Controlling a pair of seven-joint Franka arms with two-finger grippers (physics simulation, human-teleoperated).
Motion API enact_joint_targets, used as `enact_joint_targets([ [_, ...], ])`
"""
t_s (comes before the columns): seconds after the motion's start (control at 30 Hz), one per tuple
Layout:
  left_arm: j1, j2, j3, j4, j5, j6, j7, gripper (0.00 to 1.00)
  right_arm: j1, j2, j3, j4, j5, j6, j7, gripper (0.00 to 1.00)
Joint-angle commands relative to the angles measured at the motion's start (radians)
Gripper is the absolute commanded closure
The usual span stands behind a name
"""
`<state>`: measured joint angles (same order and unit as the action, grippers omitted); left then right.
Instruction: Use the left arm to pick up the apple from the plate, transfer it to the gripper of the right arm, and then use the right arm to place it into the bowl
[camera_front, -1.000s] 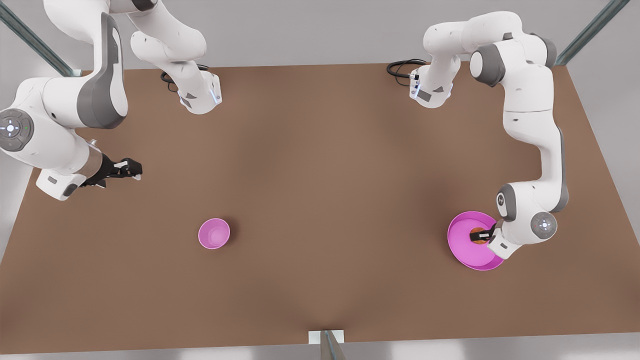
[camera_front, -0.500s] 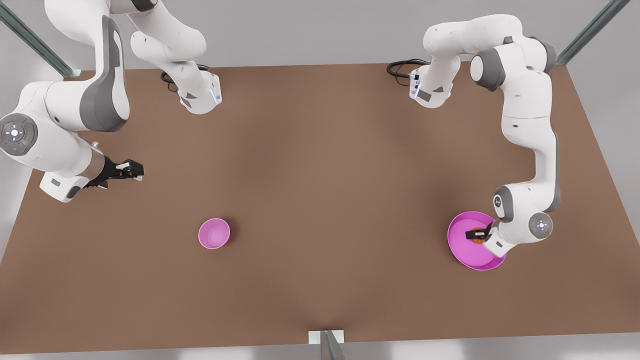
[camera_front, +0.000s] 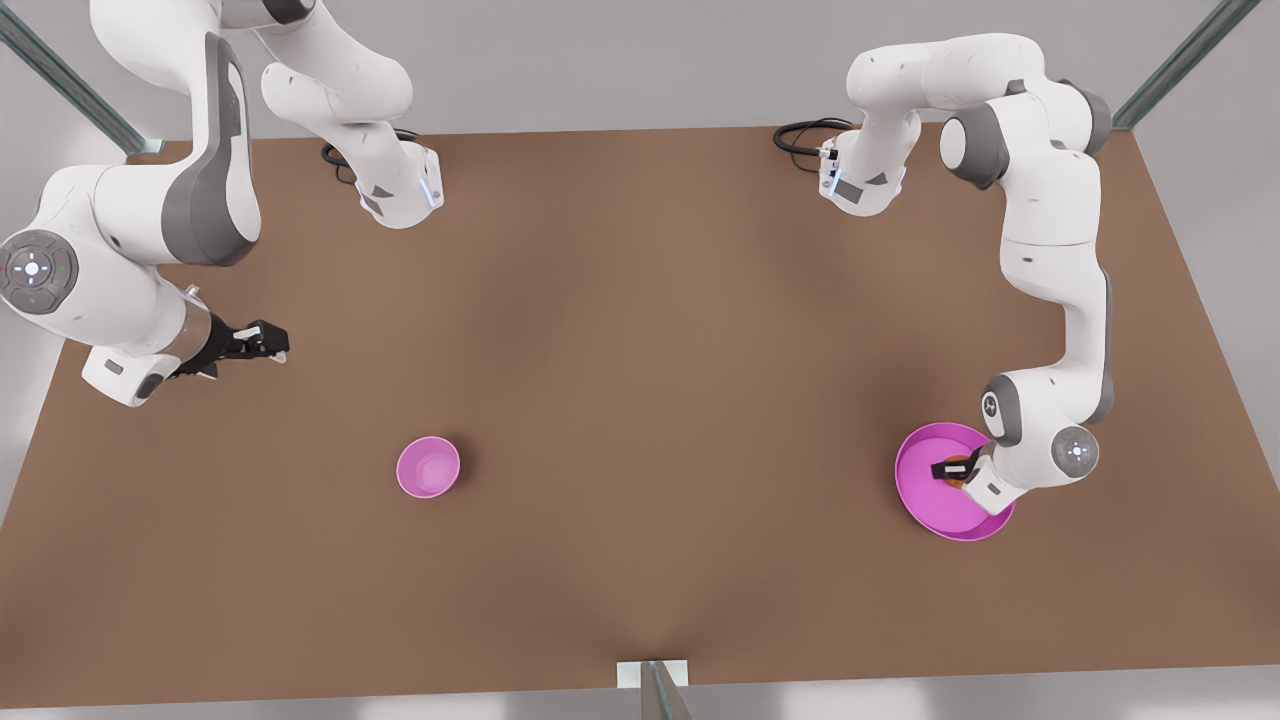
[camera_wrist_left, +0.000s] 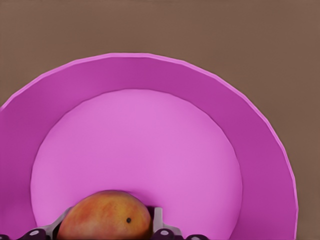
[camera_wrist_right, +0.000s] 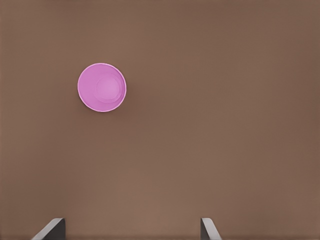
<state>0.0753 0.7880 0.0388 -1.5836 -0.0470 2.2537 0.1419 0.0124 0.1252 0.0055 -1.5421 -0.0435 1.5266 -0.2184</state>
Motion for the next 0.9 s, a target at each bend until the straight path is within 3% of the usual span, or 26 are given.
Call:
enact_joint_targets([
  [0.0, 0.000, -0.001, 0.000, 0.001, 0.001, 0.006, 0.021, 0.20, 0.000, -0.001, -0.001, 0.000, 0.001, 0.000, -0.002, 0.00],
  [0.1, 0.000, -0.001, 0.000, 0.001, 0.001, 0.006, 0.021, 0.20, 0.000, 0.004, 0.001, 0.000, 0.002, 0.001, -0.002, 0.00],
  [0.17, 0.000, -0.001, 0.000, 0.001, 0.001, 0.006, 0.021, 0.27, -0.002, 0.004, -0.001, 0.000, 0.002, 0.001, -0.002, 0.00],
  [0.53, -0.003, -0.018, -0.023, 0.040, -0.108, -0.126, 0.019, 0.28, -0.002, 0.024, 0.001, 0.004, 0.010, 0.000, -0.004, 0.00],
  [0.63, -0.005, -0.020, -0.031, 0.210, -0.221, -0.384, 0.011, 0.28, 0.021, 0.148, 0.030, 0.066, 0.154, 0.001, -0.117, 0.00],
  [0.73, -0.005, -0.020, -0.130, 0.315, -0.258, -0.471, -0.066, 0.29, 0.018, 0.309, 0.057, 0.155, 0.330, 0.000, -0.542, 0.00],
  [0.77, -0.005, -0.015, -0.246, 0.336, -0.295, -0.461, -0.174, 0.30, 0.006, 0.385, 0.113, 0.227, 0.385, 0.000, -0.714, 0.00],
  [0.83, -0.005, -0.012, -0.289, 0.355, -0.494, -0.464, -0.180, 0.32, -0.035, 0.519, 0.172, 0.253, 0.622, 0.003, -0.981, 0.00],
  [0.87, -0.008, -0.007, -0.322, 0.353, -0.589, -0.464, -0.197, 0.32, -0.081, 0.645, 0.261, 0.356, 0.646, 0.013, -1.128, 0.00],
])
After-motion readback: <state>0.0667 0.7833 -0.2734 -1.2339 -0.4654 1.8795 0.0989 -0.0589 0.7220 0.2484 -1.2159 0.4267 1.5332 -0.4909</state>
